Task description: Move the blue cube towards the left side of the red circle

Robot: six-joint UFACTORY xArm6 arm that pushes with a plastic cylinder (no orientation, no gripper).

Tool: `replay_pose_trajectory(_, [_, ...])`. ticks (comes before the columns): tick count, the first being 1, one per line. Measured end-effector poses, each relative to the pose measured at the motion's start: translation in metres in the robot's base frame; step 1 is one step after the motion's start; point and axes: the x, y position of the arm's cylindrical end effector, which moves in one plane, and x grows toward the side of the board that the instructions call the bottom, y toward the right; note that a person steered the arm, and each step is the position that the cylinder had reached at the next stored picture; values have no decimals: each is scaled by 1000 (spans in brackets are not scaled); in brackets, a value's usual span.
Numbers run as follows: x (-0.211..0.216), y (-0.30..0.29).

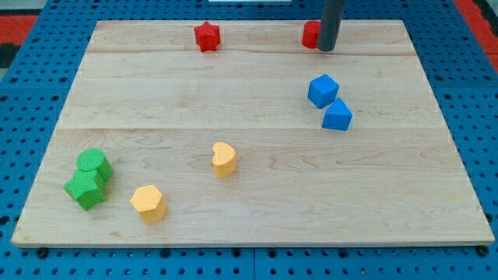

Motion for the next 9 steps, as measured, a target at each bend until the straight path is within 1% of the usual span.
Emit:
replay_pose_trajectory(1, [13, -28])
replay_pose_trajectory(2, [49, 24])
replay_pose_trajectory(3, [83, 47])
replay_pose_trajectory(4, [134, 33])
replay_pose_trajectory(5, [164, 6])
replay_pose_trajectory(6, [152, -32])
replay_pose_trajectory(7, [116, -26])
replay_pose_trajectory(8, [96, -13])
replay_pose_trajectory(9, [85, -11])
